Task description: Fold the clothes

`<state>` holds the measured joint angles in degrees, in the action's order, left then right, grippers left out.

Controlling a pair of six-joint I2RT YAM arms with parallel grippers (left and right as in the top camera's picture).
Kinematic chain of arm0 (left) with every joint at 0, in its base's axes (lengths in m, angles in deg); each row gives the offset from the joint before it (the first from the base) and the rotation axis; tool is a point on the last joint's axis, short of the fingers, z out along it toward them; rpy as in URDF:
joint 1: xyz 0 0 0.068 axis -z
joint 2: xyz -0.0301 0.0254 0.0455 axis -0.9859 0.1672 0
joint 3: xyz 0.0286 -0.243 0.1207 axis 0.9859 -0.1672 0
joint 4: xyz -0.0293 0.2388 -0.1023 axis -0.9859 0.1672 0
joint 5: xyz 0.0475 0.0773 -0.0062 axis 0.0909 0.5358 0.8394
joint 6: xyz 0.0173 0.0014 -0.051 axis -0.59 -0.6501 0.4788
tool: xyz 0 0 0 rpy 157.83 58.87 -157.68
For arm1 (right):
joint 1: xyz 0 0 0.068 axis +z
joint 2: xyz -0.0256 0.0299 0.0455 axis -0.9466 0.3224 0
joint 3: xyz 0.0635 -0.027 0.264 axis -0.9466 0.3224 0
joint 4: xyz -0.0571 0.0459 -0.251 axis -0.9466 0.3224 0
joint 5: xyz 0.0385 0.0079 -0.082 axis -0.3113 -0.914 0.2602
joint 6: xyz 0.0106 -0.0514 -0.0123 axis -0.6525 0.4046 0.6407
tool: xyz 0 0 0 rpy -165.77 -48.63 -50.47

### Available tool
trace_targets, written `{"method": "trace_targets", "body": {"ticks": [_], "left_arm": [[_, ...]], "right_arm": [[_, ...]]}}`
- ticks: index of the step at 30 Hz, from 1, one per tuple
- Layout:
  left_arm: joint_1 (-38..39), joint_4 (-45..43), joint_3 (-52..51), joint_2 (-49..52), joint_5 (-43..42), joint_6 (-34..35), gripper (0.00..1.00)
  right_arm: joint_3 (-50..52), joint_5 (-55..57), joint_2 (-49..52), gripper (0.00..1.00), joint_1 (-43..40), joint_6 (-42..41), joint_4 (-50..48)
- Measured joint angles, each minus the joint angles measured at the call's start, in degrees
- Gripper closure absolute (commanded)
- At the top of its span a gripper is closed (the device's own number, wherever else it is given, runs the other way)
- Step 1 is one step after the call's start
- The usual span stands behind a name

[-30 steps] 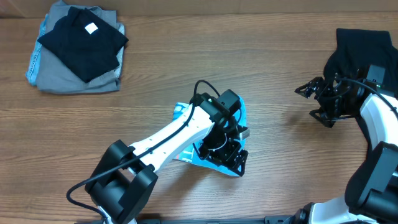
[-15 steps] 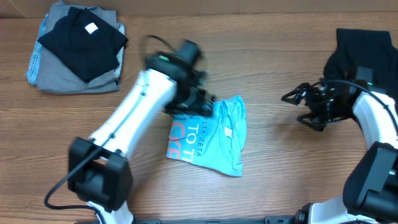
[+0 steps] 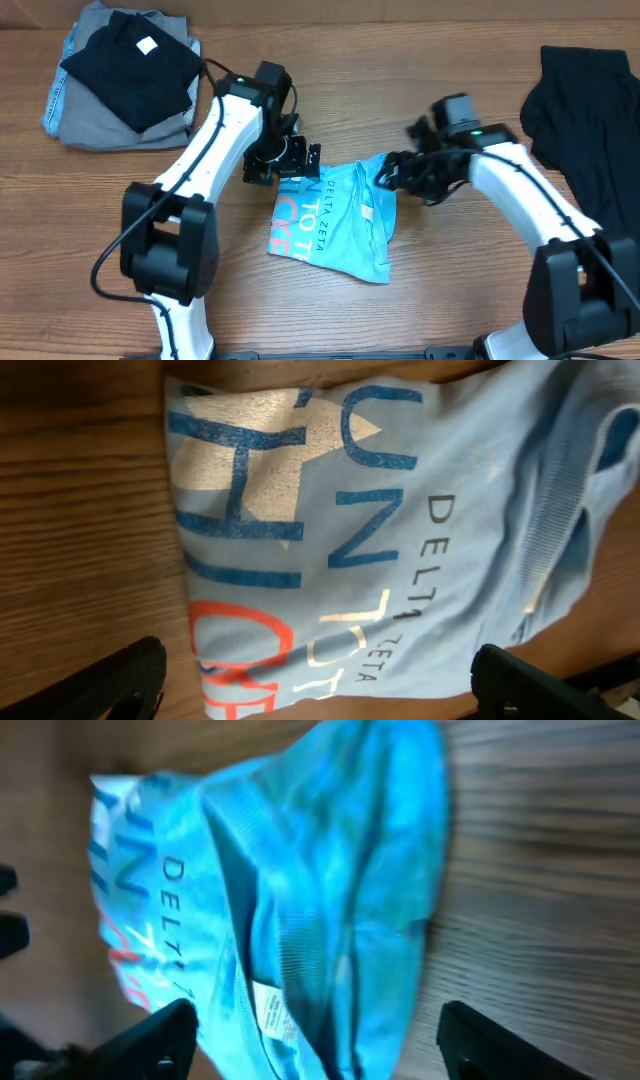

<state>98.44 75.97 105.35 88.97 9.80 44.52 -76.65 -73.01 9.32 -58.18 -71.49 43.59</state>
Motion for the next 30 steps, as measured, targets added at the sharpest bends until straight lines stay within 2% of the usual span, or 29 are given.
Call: {"method": "trace_targets", "body": {"ticks": [3, 6, 13, 17, 30], "left_arm": [[0.24, -0.13, 0.0, 1.95, 0.02, 0.02, 0.0], [0.24, -0.28, 0.0, 3.87, 0.02, 0.02, 0.0], [0.24, -0.42, -0.02, 5.57, 0.37, 0.02, 0.0], [0.24, -0.9, -0.02, 5.57, 0.5, 0.02, 0.0], [0.24, -0.94, -0.02, 5.57, 0.68, 0.02, 0.0]], "right_arm": [[0.0, 4.76, 0.0, 0.27, 4.37, -2.78, -0.11], [0.0, 8.79, 0.0, 0.27, 7.26, -6.32, -0.09], [0.0, 12.92, 0.0, 0.26, 8.02, -12.31, -0.55], [-0.02, 13.44, 0.0, 0.21, 8.0, -13.44, -0.52], [0.0, 13.66, 0.0, 0.21, 8.02, -13.97, -0.39]]}}
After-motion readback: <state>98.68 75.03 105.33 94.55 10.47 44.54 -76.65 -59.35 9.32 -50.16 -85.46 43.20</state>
